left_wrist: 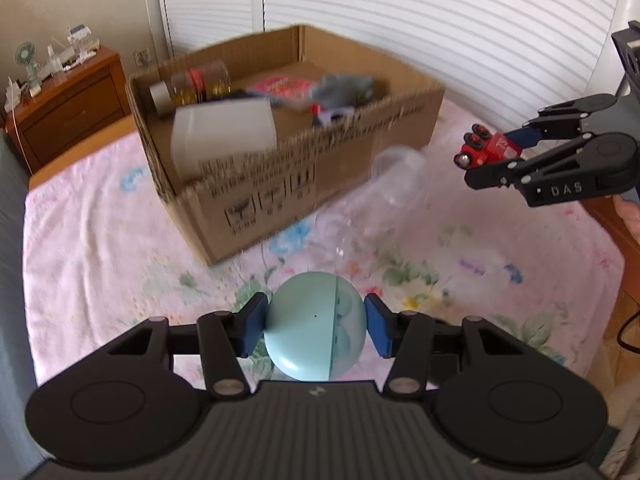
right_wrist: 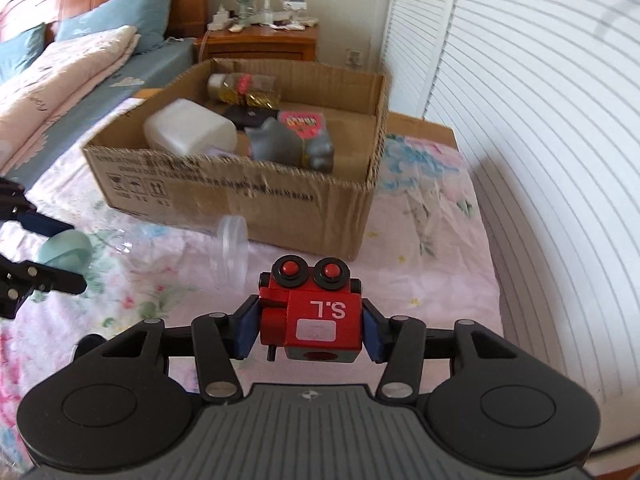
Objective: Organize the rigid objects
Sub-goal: 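Drop the teal case into the box with the left tool while the right tool drops the train in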
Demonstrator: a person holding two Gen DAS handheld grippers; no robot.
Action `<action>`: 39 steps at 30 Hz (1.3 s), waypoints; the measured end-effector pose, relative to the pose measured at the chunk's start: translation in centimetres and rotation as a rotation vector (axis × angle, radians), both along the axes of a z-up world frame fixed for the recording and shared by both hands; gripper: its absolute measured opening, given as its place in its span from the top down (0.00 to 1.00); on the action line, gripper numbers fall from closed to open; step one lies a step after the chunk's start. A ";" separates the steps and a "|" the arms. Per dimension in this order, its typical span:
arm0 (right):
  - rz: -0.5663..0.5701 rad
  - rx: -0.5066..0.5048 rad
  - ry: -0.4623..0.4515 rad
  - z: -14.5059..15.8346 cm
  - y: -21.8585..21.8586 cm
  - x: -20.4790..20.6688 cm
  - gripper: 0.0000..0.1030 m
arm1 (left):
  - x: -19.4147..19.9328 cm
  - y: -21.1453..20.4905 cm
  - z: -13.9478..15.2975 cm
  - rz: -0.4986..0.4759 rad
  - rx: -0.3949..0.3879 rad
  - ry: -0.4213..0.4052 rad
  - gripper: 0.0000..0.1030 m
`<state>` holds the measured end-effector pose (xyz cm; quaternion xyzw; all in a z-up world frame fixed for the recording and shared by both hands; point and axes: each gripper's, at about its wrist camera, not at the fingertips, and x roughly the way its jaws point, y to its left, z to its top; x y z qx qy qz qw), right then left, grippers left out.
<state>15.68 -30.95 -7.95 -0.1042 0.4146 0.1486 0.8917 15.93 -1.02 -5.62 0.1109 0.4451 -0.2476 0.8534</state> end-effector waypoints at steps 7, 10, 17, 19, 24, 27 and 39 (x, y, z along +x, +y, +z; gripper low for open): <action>0.077 0.023 -0.052 3.5 0.4 0.4 0.45 | 1.6 -0.8 5.0 -0.006 -0.020 -0.092 0.50; 0.098 0.029 -0.077 4.6 0.7 1.1 0.45 | 3.6 -1.6 6.8 -0.009 -0.021 -0.139 0.50; 0.113 0.039 -0.094 5.7 1.1 3.8 0.45 | 10.4 -4.0 7.9 0.018 -0.018 -0.177 0.50; 0.111 0.038 -0.088 5.7 1.2 4.5 0.45 | 12.4 -4.4 7.3 0.038 -0.017 -0.167 0.50; 0.103 0.035 -0.080 5.6 1.1 6.3 0.45 | 15.8 -5.0 5.3 0.098 -0.028 -0.157 0.46; 0.096 0.032 -0.079 5.6 1.1 7.0 0.45 | 15.9 -4.7 4.9 0.123 -0.042 -0.163 0.19; 0.114 0.036 -0.065 6.0 2.3 9.4 0.45 | 7.9 -2.8 5.8 0.126 0.062 -0.226 0.03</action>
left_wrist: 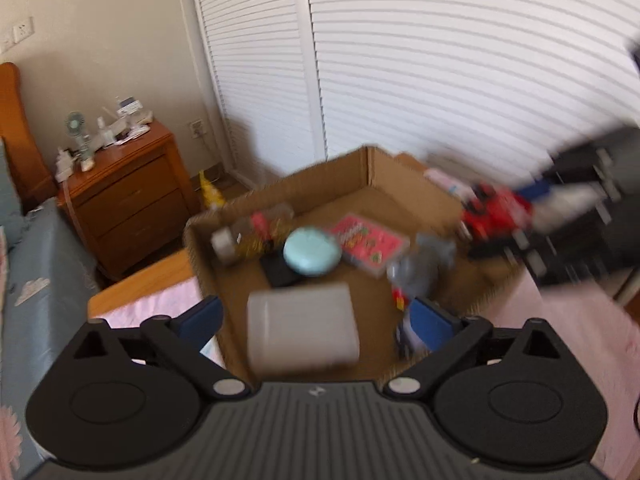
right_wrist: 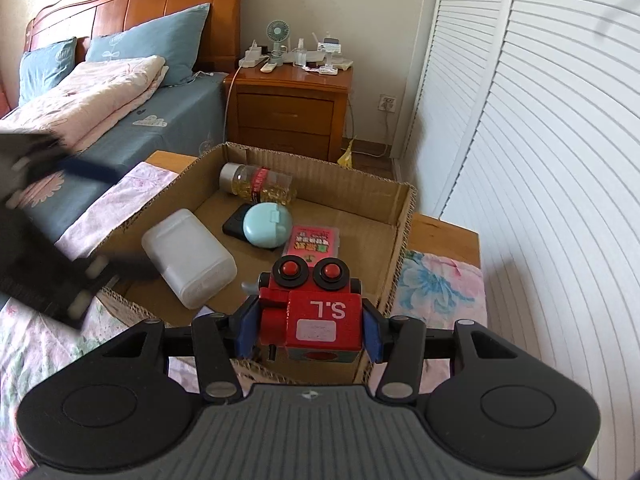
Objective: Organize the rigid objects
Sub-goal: 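Drop the teal case into the box with the left tool while the right tool drops the train in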
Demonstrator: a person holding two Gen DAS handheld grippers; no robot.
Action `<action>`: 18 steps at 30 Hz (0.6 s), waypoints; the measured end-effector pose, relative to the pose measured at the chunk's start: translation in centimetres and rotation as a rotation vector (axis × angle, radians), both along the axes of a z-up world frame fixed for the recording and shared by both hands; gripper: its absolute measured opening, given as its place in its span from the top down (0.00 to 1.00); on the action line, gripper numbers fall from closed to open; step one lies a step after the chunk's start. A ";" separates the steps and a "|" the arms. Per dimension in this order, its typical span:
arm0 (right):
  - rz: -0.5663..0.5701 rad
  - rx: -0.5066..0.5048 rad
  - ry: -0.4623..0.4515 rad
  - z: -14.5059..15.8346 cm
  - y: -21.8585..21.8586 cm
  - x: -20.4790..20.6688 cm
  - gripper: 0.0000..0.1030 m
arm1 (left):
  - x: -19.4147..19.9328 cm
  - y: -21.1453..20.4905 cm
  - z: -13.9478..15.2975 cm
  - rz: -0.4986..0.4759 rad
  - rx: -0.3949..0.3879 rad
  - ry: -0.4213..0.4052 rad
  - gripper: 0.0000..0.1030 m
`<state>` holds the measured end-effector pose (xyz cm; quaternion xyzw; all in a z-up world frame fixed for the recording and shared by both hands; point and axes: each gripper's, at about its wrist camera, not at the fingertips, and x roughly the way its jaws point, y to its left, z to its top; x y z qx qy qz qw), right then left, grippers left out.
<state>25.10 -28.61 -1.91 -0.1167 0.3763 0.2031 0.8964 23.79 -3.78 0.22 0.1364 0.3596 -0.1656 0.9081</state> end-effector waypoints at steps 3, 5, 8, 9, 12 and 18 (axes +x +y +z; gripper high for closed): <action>0.004 0.007 0.013 0.2 0.4 1.3 0.45 | -2.8 0.8 -0.2 0.016 0.003 -0.007 0.03; -0.002 0.012 0.024 0.3 0.6 2.4 0.45 | -4.1 1.4 -0.4 0.043 -0.011 -0.013 0.03; -0.012 0.009 0.045 0.2 1.1 4.5 0.45 | -5.9 2.1 -0.6 0.072 -0.030 -0.027 0.03; -0.014 0.005 0.055 0.0 1.3 5.4 0.45 | -6.4 2.3 -0.7 0.081 -0.039 -0.032 0.03; -0.032 -0.007 0.070 -0.4 1.6 7.6 0.45 | -7.4 2.9 -0.8 0.100 -0.065 -0.035 0.03; -0.082 0.031 0.069 -1.0 1.7 11.0 0.27 | -8.2 4.3 -1.2 0.129 -0.094 -0.050 0.03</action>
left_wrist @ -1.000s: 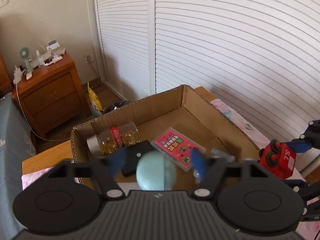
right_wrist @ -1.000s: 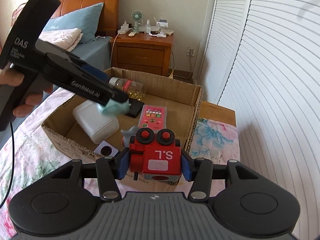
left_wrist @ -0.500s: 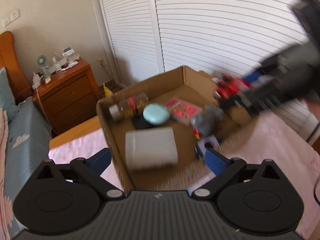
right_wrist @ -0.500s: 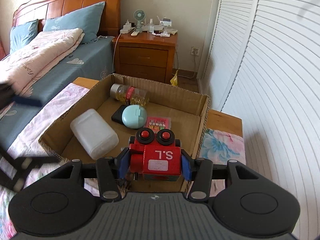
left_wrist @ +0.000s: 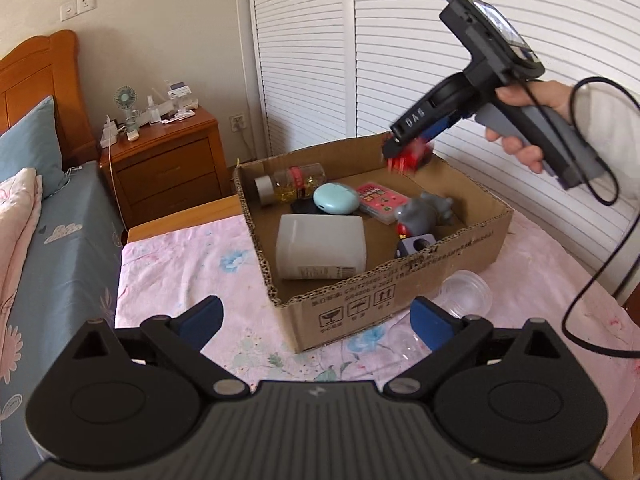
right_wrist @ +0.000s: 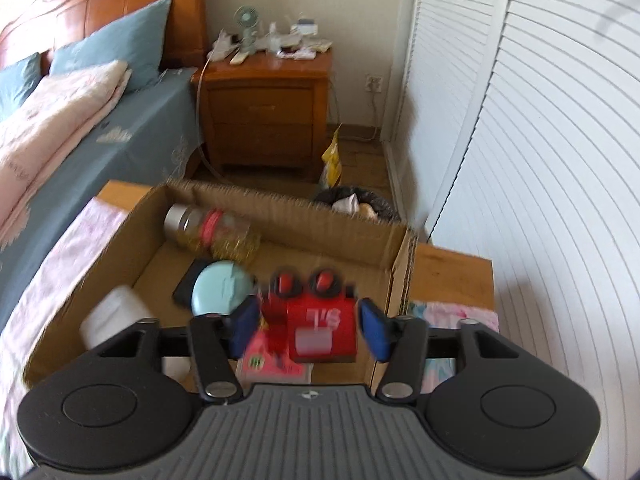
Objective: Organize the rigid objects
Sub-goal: 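Drop the teal case into the box with the left tool while the right tool drops the train in, then grasp the black oval object with the left tool while the right tool moves toward the clear jar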
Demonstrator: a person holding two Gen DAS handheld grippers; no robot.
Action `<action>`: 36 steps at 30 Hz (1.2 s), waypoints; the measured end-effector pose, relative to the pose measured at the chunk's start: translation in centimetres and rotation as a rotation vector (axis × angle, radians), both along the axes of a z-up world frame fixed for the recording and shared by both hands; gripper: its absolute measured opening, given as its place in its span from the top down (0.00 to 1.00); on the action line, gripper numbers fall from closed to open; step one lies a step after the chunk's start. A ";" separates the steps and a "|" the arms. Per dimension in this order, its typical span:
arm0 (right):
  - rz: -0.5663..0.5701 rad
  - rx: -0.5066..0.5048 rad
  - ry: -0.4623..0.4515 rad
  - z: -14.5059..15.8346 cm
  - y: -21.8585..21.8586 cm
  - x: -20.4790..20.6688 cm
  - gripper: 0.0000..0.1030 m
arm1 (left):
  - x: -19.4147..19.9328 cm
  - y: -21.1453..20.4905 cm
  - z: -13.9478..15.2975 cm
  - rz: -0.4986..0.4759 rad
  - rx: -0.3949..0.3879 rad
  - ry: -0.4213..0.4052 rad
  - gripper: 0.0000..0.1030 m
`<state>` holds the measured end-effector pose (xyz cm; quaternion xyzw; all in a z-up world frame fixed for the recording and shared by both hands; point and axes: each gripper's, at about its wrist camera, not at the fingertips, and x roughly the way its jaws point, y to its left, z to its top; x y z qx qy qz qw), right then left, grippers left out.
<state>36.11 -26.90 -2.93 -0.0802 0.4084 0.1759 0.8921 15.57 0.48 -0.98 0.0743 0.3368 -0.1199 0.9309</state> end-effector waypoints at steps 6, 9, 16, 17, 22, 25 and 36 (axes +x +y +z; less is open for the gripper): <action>-0.013 0.028 -0.054 0.8 -0.1 -0.4 0.00 | 0.1 0.7 -0.2 0.015 -0.001 0.003 0.03; -0.008 0.014 -0.066 1.2 0.0 -1.4 0.00 | 0.2 0.9 -0.4 0.029 -0.006 0.013 0.03; 0.032 0.023 -0.060 2.1 0.4 -5.0 0.00 | 0.3 2.0 -0.5 0.055 -0.076 0.065 0.03; 0.040 0.037 -0.058 2.2 0.3 -5.8 0.00 | 0.3 2.2 -0.5 0.060 -0.087 0.074 0.03; 0.060 0.051 -0.067 2.7 0.1 -9.3 0.00 | -0.1 2.9 -0.5 0.083 -0.151 0.117 0.03; 0.075 0.050 -0.079 2.7 -0.2 -11.7 0.00 | -0.6 3.2 -0.3 0.107 -0.172 0.127 0.03; 0.152 0.033 -0.106 1.4 -0.7 -20.0 0.00 | -4.0 3.0 0.6 0.163 -0.157 0.065 0.03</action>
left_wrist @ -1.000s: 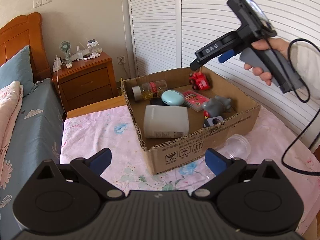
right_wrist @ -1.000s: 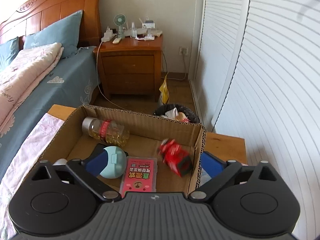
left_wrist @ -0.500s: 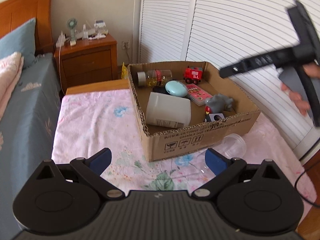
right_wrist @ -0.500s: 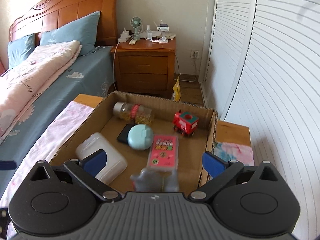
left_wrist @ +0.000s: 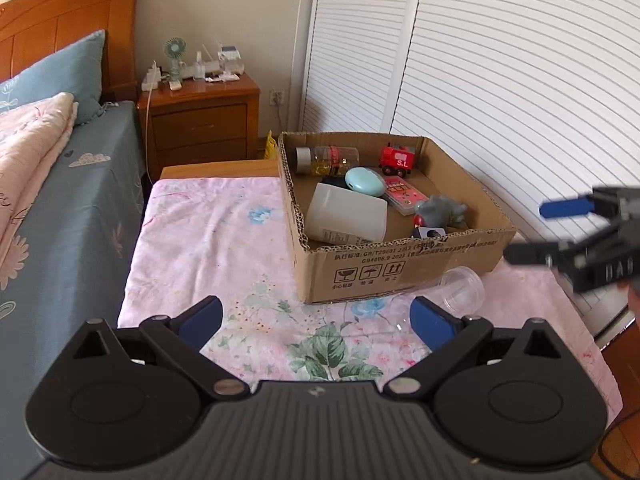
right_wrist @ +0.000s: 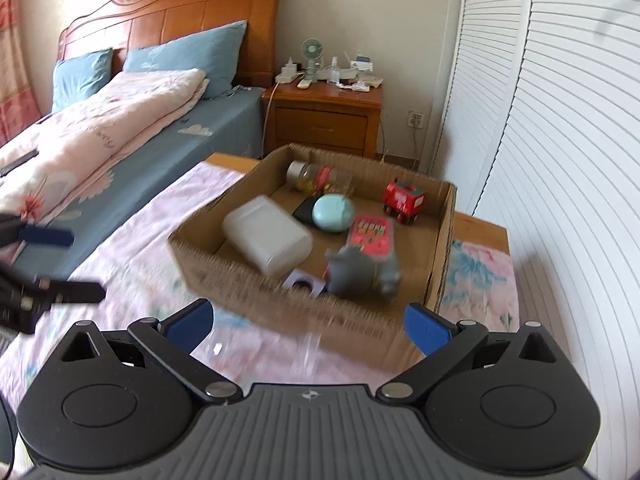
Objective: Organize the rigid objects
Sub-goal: 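Grasp the black oval object with the left tool while the right tool moves toward the clear jar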
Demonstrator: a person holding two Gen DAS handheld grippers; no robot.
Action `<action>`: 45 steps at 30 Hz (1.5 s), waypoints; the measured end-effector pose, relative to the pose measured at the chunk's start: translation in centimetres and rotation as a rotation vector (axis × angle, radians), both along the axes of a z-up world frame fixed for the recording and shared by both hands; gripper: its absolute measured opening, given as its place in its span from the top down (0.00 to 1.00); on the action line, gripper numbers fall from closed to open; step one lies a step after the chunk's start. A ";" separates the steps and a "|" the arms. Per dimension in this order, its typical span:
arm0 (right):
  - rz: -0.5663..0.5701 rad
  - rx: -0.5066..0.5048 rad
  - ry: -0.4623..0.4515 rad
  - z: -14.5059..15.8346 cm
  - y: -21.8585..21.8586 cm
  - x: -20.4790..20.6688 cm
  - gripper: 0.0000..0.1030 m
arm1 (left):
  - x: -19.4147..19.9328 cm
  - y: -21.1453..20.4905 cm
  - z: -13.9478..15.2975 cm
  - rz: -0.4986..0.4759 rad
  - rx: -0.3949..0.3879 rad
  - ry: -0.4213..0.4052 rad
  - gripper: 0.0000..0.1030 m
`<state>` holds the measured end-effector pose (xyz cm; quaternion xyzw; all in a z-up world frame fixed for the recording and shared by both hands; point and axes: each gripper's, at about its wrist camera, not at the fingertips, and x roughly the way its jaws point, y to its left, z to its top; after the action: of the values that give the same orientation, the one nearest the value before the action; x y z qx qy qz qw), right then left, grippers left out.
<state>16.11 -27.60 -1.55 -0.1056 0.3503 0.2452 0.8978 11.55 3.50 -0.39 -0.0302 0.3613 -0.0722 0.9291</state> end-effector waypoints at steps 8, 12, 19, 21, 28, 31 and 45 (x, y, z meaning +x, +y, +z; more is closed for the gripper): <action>0.011 -0.036 0.040 -3.4 0.7 -3.7 0.00 | -2.3 -0.4 -0.8 0.076 0.076 -0.047 0.03; 0.006 -0.032 0.078 -5.2 1.2 -4.8 0.00 | -3.0 -0.1 -1.4 0.082 0.054 -0.036 0.03; 0.031 -0.031 0.166 -8.1 2.9 -6.6 0.00 | -3.7 0.3 -2.5 0.090 0.066 -0.012 0.03; 0.040 -0.038 0.178 -8.7 3.6 -7.0 0.00 | -3.7 0.4 -2.7 0.084 0.062 -0.004 0.03; 0.053 -0.101 0.184 -10.6 4.7 -7.7 0.00 | -4.0 -0.1 -3.4 0.040 0.065 0.005 0.03; 0.040 -0.132 0.178 -11.0 4.1 -7.8 0.00 | -3.8 -0.4 -3.9 0.031 0.062 0.023 0.03; -0.084 -0.132 0.159 -10.9 -0.8 -7.8 0.00 | -3.8 -5.6 -5.8 -0.226 0.081 0.086 0.03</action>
<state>8.32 -28.35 -12.44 -0.1300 0.4400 0.1913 0.8677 7.76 -2.08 -6.17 0.0453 0.4044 -0.1602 0.8993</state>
